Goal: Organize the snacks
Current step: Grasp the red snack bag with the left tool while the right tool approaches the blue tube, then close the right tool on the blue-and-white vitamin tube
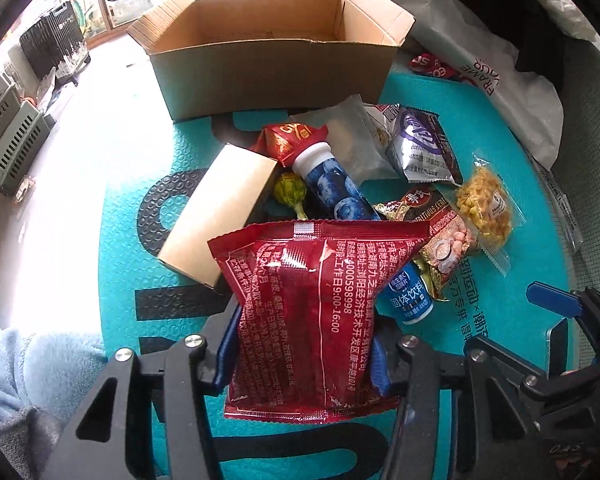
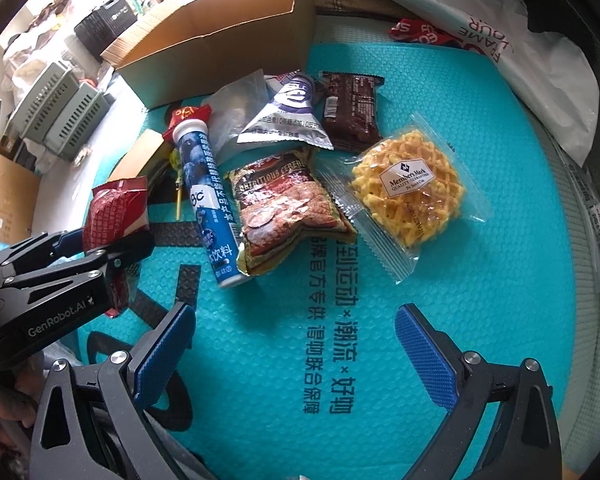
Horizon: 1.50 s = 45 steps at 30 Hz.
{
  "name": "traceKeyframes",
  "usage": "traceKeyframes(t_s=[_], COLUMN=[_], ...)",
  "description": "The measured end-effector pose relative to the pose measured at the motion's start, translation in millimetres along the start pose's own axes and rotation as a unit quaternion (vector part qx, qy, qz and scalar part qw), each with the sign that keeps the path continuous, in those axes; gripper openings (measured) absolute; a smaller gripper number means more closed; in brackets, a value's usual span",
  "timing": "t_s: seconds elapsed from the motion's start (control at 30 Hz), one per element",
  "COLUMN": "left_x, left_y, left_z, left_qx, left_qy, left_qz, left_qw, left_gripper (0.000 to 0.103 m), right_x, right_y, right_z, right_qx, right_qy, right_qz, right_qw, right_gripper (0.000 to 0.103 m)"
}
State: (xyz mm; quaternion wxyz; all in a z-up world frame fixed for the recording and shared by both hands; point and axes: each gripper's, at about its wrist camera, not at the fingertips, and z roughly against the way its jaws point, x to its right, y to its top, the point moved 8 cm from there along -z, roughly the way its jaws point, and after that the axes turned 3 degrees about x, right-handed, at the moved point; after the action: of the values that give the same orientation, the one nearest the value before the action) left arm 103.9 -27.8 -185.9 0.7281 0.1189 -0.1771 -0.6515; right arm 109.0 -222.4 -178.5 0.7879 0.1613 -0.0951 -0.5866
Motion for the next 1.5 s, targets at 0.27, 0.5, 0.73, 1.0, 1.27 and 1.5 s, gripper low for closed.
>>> traceKeyframes(t_s=[0.27,0.5,0.73,1.0,1.27,1.5], left_x=[-42,-69,-77,-80,-83,-80], left_y=[5,6,6,6,6,4], left_z=[18,24,15,12,14,23], left_qx=[0.015,0.015,0.000,-0.005,-0.001,0.008], left_qy=[0.025,0.036,0.025,0.013,0.011,0.012], left_qz=[0.042,0.067,0.092,0.100,0.104,0.095], left_qw=[0.9987,0.9970,0.9955,0.9948,0.9945,0.9953], left_gripper=[0.051,0.051,0.051,0.051,0.051,0.051], right_x=[-39,-69,-84,-84,-83,-80], right_y=[17,32,37,43,39,28], right_z=[-8,-24,-45,-72,-74,-55], right_qx=[0.006,0.003,-0.016,-0.040,-0.044,-0.035], right_qy=[0.023,0.037,0.054,0.050,0.036,0.050], right_qz=[0.038,0.083,0.103,0.099,0.091,0.070], right_qw=[0.999,0.996,0.993,0.993,0.994,0.996], right_gripper=[0.102,0.086,0.064,0.037,0.028,0.028])
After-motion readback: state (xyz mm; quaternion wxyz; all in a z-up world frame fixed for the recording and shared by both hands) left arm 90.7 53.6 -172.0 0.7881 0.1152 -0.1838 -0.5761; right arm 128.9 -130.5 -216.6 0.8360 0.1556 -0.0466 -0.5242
